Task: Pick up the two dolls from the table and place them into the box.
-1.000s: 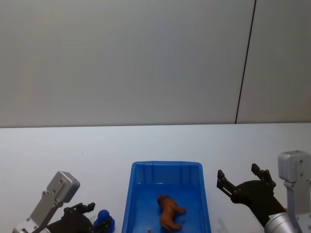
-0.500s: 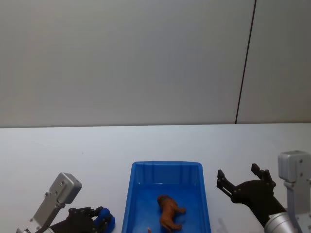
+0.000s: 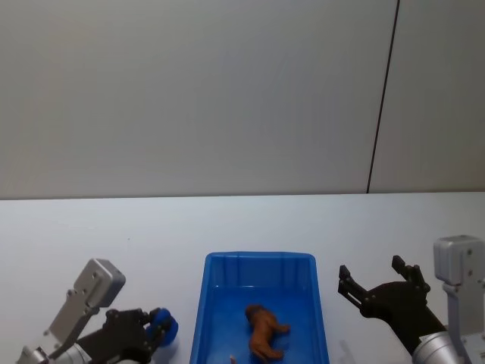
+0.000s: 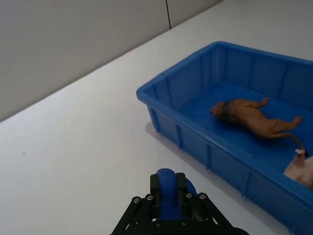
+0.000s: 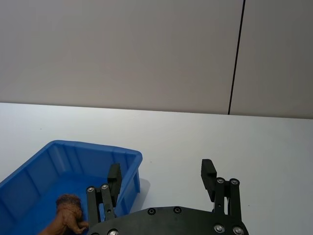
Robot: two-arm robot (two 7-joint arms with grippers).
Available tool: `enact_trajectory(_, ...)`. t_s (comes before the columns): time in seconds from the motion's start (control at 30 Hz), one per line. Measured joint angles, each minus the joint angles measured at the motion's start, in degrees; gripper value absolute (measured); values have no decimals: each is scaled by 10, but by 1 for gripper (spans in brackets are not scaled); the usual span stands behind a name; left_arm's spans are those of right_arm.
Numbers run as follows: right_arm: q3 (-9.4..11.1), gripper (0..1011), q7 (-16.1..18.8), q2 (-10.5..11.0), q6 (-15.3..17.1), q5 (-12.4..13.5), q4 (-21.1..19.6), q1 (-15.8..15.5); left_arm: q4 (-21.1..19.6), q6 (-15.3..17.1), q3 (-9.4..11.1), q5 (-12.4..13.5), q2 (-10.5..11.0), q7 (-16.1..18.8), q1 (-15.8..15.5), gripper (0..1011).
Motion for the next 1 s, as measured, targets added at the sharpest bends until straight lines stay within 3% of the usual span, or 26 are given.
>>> enact_trajectory(0.4, 0, 1001, 0, 0, 0, 0, 0, 0, -55, -17, -13, 8, 10, 3, -9, 121)
enact_trajectory(0.83, 0, 1001, 0, 0, 0, 0, 0, 0, -82, -45, -14, -6, -1, -55, -33, 59)
enact_trajectory(1.0, 0, 1001, 0, 0, 0, 0, 0, 0, -82, -54, -8, -17, -14, -87, -46, 103)
